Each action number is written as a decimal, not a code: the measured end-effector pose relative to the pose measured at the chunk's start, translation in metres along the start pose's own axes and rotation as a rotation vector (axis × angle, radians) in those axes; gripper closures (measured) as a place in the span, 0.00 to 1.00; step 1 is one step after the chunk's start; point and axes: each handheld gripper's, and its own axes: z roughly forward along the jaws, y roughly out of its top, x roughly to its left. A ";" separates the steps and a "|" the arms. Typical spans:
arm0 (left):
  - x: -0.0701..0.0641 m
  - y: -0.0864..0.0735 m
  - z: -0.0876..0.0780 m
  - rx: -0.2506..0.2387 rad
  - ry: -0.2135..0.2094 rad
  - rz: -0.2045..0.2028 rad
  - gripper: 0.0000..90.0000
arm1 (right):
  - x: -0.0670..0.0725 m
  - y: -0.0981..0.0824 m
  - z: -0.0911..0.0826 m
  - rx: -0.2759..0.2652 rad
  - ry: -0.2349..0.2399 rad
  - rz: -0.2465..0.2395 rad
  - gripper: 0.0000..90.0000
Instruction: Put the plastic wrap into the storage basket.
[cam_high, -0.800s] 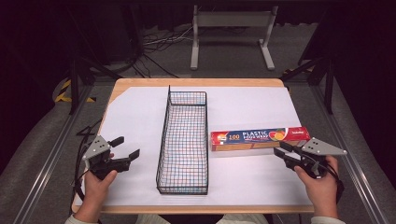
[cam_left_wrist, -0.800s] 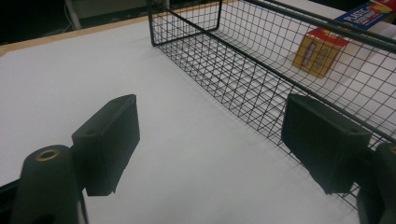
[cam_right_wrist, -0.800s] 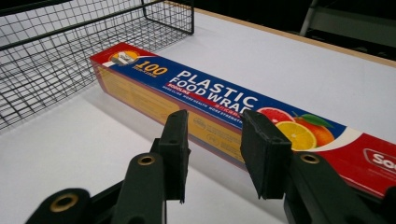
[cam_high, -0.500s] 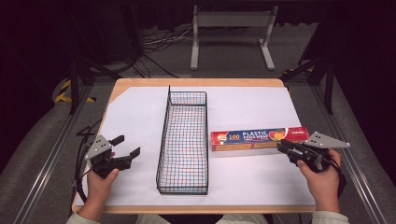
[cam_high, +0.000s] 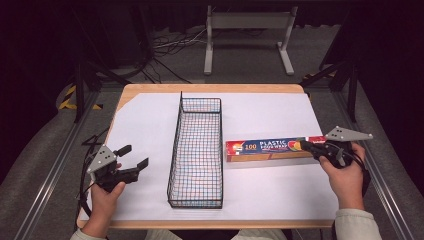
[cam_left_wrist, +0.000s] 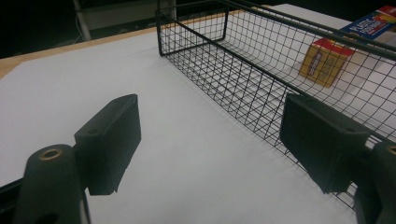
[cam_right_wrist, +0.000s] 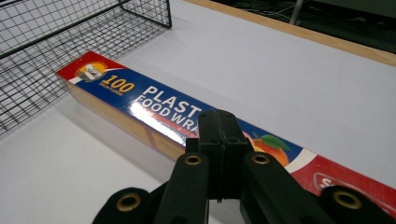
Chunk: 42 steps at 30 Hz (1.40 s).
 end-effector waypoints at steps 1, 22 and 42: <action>0.000 0.000 0.000 0.002 0.000 -0.002 0.24 | -0.002 0.002 0.001 0.005 -0.004 0.001 1.00; -0.002 -0.005 -0.009 0.023 0.019 0.005 0.23 | -0.040 0.048 0.023 0.155 -0.069 -0.001 1.00; -0.001 -0.004 -0.004 0.044 0.008 0.004 0.23 | -0.068 0.039 0.068 0.342 -0.162 0.103 1.00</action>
